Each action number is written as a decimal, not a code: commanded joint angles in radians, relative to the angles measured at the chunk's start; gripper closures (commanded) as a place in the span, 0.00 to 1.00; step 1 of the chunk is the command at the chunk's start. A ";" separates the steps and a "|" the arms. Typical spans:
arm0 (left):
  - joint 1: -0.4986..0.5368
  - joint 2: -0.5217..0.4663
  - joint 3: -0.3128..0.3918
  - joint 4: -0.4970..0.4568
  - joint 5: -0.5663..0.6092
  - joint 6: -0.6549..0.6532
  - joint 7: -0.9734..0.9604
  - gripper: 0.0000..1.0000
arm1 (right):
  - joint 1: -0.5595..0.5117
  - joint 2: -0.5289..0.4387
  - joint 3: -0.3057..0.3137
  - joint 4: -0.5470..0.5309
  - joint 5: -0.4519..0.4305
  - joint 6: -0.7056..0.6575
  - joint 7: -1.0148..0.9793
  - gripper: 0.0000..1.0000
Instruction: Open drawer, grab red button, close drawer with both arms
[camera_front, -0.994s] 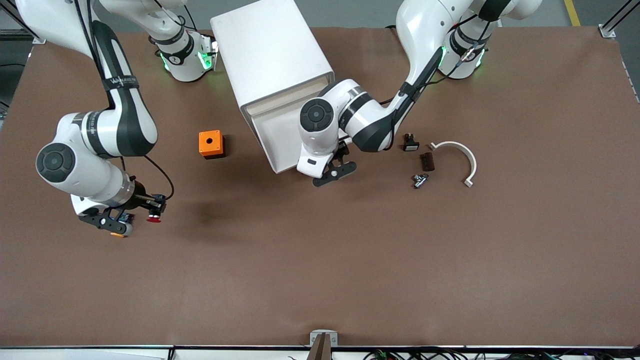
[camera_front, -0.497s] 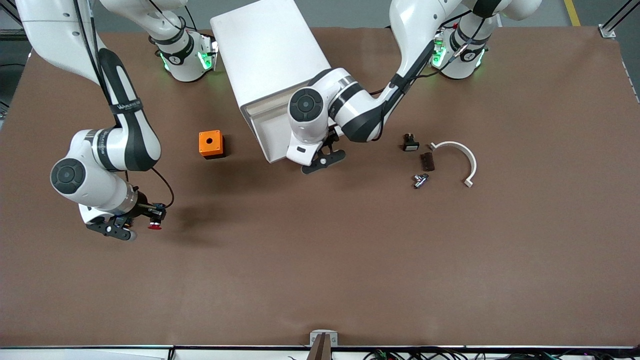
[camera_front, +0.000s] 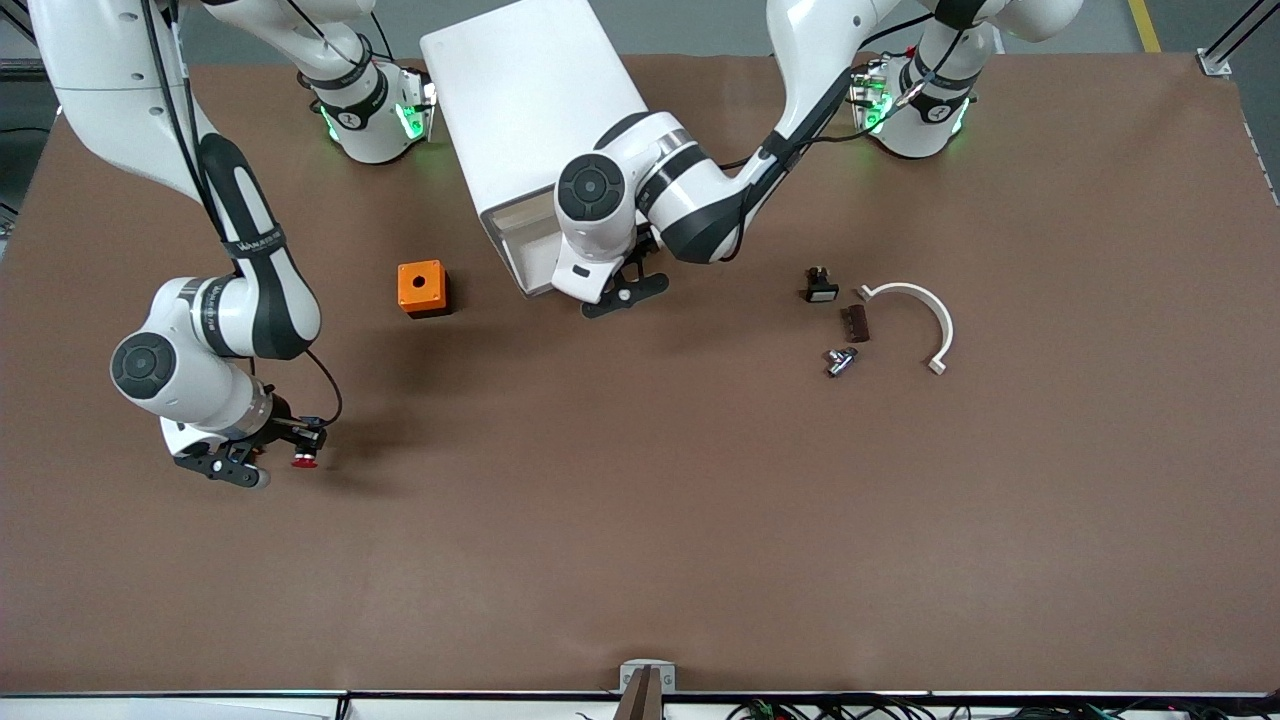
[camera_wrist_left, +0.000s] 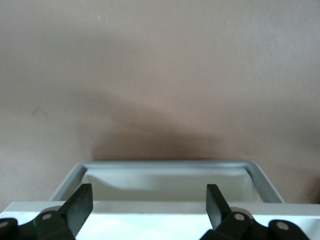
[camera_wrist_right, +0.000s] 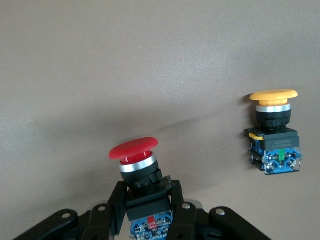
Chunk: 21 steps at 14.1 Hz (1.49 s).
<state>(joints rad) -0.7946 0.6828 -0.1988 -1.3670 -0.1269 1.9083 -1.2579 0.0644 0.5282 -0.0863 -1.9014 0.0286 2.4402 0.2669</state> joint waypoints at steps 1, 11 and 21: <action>-0.029 -0.009 0.001 0.003 -0.031 -0.020 -0.012 0.00 | -0.029 0.030 0.016 0.005 0.014 0.057 -0.021 1.00; -0.083 0.011 0.001 0.000 -0.092 -0.020 -0.011 0.00 | -0.043 0.061 0.016 0.005 0.016 0.108 -0.028 0.99; -0.038 -0.011 0.027 0.016 -0.073 -0.011 -0.002 0.00 | -0.044 0.073 0.016 0.008 0.016 0.111 -0.020 0.00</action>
<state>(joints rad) -0.8535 0.6867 -0.1838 -1.3601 -0.1901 1.9019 -1.2605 0.0397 0.5941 -0.0863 -1.9016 0.0321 2.5429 0.2574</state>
